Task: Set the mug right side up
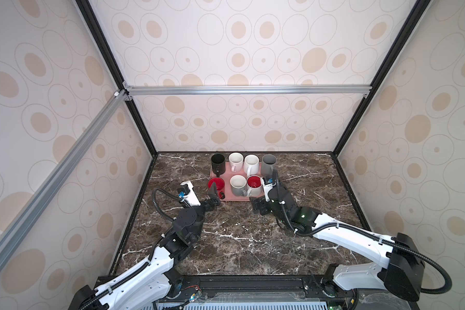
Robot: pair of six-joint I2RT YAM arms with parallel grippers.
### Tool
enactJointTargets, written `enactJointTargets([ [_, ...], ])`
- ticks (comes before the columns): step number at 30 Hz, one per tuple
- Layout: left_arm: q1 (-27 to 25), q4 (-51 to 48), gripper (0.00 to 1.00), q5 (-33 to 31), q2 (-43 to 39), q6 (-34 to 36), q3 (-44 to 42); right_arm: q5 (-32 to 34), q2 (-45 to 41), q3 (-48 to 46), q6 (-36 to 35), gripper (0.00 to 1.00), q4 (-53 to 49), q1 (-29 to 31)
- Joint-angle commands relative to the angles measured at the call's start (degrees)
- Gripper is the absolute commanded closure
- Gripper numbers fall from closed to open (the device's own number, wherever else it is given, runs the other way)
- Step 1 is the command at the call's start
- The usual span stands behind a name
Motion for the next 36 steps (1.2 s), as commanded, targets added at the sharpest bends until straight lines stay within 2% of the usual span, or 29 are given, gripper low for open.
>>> enactJointTargets([
  [1, 3.75, 2.11, 0.01, -0.14, 4.86, 5.35, 4.48, 7.27, -4.47, -2.41, 2.81, 0.01, -4.27, -1.89],
  [4, 5.97, 2.96, 0.01, -5.26, 9.71, 11.13, 7.04, 10.40, -8.37, -5.85, 4.90, 0.01, -2.85, -3.77],
  [7, 8.30, 7.02, 0.01, -9.10, 13.36, 21.10, 8.10, 11.94, -11.30, -7.78, 7.38, 0.01, -3.90, -6.86],
  [10, 13.01, 9.53, 0.01, -8.36, 15.47, 25.62, 7.87, 12.87, -12.12, -7.80, 9.46, 0.01, -7.25, -9.96],
  [14, 21.32, 9.54, 0.01, -1.01, 18.47, 25.34, 5.87, 14.79, -13.10, -8.87, 11.13, 0.01, -9.17, -12.26],
  [17, 25.82, 5.79, 0.01, 0.60, 22.97, 23.85, 5.96, 17.26, -13.77, -9.75, 10.97, 0.01, -9.52, -12.95],
  [20, 27.41, 6.72, 0.01, -0.48, 27.64, 24.28, 5.29, 17.74, -14.17, -10.00, 10.77, 0.01, -10.05, -13.74],
  [23, 28.00, 15.39, 0.01, 2.61, 30.64, 24.73, 1.33, 17.62, -14.43, -10.30, 10.51, 0.01, -10.23, -14.87],
  [26, 27.98, 28.74, 0.01, 8.06, 34.09, 26.21, -4.53, 17.94, -14.83, -10.45, 10.40, 0.01, -10.16, -15.92],
  [30, 27.86, 41.98, 0.01, 8.69, 38.91, 28.36, -8.86, 13.71, -16.33, -12.49, 5.59, 0.01, -5.66, -16.93],
  [33, 29.30, 40.24, 0.01, 11.17, 39.12, 26.84, -8.14, 12.80, -16.90, -14.56, 2.87, 0.01, -1.27, -17.30],
  [36, 32.69, 41.37, 0.01, 18.44, 39.44, 24.40, -9.41, 12.79, -17.23, -16.90, -0.29, 0.01, 4.21, -17.61],
])
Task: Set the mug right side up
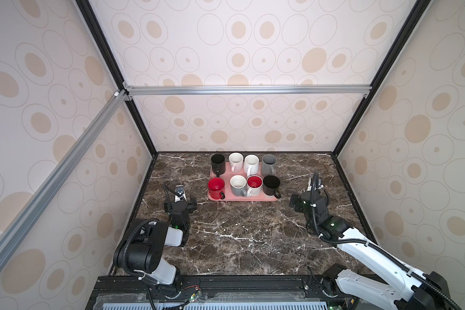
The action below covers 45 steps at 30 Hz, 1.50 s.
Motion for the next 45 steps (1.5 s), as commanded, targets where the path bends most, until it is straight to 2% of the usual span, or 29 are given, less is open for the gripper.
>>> enactJointTargets([
  [1, 3.55, 11.56, 0.01, 9.53, 1.70, -0.98, -2.54, -0.31, -0.97, -2.75, -5.34, 0.01, 8.12, -0.68],
  [2, 3.61, 16.59, 0.00, 9.09, 3.02, -0.58, -3.58, -0.03, -0.99, -3.31, -6.29, 0.01, 9.50, -0.86],
  [3, 3.57, 11.18, 0.01, 8.47, 1.47, -1.41, -2.41, 0.33, -1.08, -3.78, -7.38, 0.01, 10.79, -1.40],
  [5, 3.60, 14.77, 0.01, 8.07, 2.58, -0.83, -3.04, 0.44, -0.81, -4.78, -9.46, 0.01, 14.03, -3.29],
  [6, 3.55, 12.51, 0.00, 7.93, 1.57, -1.37, -2.88, -0.26, -0.57, -5.37, -10.48, 0.01, 15.85, -5.05],
  [8, 3.13, 16.94, 0.01, 3.00, 2.35, -2.27, -4.34, -3.89, 0.31, -7.33, -13.03, 0.01, 20.16, -9.53],
  [11, 3.07, 19.22, 0.01, 2.42, 2.17, -2.53, -5.67, -6.72, 2.39, -10.34, -13.32, 0.01, 24.96, -17.29],
  [14, 3.06, 17.12, 0.01, 3.41, 2.27, -2.16, -4.43, -8.74, 4.73, -14.04, -16.72, 0.01, 32.13, -21.49],
  [19, 3.10, 15.65, 0.01, 4.10, 2.13, -1.91, -3.88, -13.54, 15.03, -17.43, -18.76, 0.01, 46.04, -24.17],
  [24, 3.12, 15.63, 0.01, 4.12, 2.18, -1.87, -3.88, -18.66, 27.88, -16.74, -20.59, 0.01, 57.13, -25.35],
  [27, 3.08, 15.43, 0.01, 4.30, 2.17, -1.79, -3.80, -20.23, 33.60, -14.93, -21.38, 0.02, 59.98, -25.75],
  [30, 3.07, 15.08, 0.01, 4.47, 2.20, -1.79, -3.64, -23.20, 31.74, -12.82, -20.15, 0.02, 51.93, -26.89],
  [32, 3.10, 15.04, 0.01, 4.53, 2.20, -1.79, -3.54, -23.01, 32.84, -13.66, -20.67, 0.02, 55.61, -27.04],
  [36, 3.12, 14.88, 0.01, 4.53, 2.28, -1.79, -3.42, -23.14, 31.97, -13.06, -20.49, 0.02, 52.76, -27.08],
  [45, 3.08, 15.03, 0.01, 4.53, 2.19, -1.79, -3.65, -22.99, 32.06, -13.20, -20.52, 0.00, 53.07, -27.09],
])
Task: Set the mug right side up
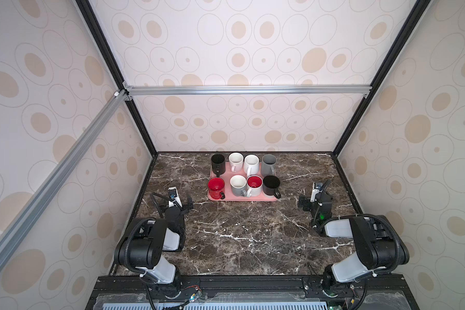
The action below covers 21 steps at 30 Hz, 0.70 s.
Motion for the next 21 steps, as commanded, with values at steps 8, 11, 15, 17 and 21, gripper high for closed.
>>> enactJointTargets([
  [8, -0.12, 1.41, 0.01, 0.50, 0.20, 0.28, 1.04, -0.49, -0.88, 0.73, -0.84, 0.00, 0.30, -0.21],
  [11, -0.16, 1.41, 0.01, 0.51, 0.22, 0.28, 1.08, -0.50, -0.86, 0.78, -0.86, 0.00, 0.30, -0.23],
  [15, -0.17, 1.24, 0.01, 0.51, 0.29, 0.33, 1.21, -0.54, -0.85, 0.74, -0.85, 0.00, 0.30, -0.20],
  [17, -0.22, 0.78, 0.01, 0.60, 0.38, 0.37, 1.47, -0.51, -0.88, 0.75, -0.86, 0.00, 0.30, -0.20],
  [21, -0.29, 0.95, 0.01, 0.58, 0.29, 0.42, 1.35, -0.50, -0.84, 0.78, -0.84, 0.00, 0.30, -0.19],
])
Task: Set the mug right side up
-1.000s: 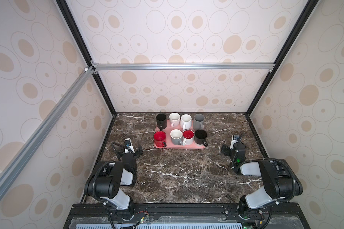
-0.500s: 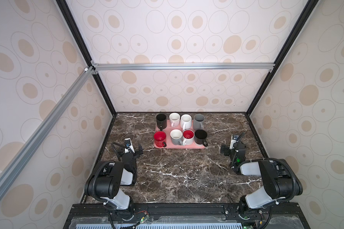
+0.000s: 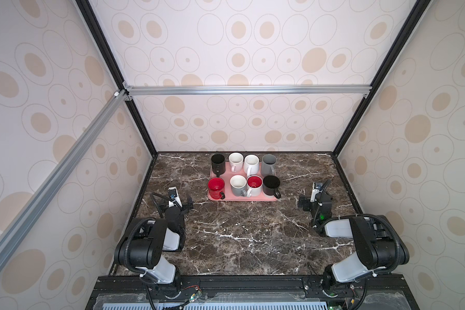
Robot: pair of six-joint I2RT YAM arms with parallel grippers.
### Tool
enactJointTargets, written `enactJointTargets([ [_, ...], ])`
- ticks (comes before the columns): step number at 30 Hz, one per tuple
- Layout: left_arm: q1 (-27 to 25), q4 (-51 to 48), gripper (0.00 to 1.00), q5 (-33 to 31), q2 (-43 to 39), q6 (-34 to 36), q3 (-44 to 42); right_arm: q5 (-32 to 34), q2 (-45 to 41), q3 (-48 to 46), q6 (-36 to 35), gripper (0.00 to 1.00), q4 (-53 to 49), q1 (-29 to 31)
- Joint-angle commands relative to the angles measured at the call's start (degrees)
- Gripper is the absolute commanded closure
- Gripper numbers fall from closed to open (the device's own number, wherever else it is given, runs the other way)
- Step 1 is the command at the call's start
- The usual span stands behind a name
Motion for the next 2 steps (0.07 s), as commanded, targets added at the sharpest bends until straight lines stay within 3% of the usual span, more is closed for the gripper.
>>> enactJointTargets([
  [1, -0.22, 1.08, 0.01, 0.56, 0.29, 0.35, 1.28, -0.49, -0.88, 0.73, -0.88, 0.00, 0.30, -0.27],
  [2, -0.22, 1.09, 0.01, 0.53, 0.29, 0.35, 1.30, -0.50, -0.85, 0.79, -0.84, 0.00, 0.30, -0.27],
])
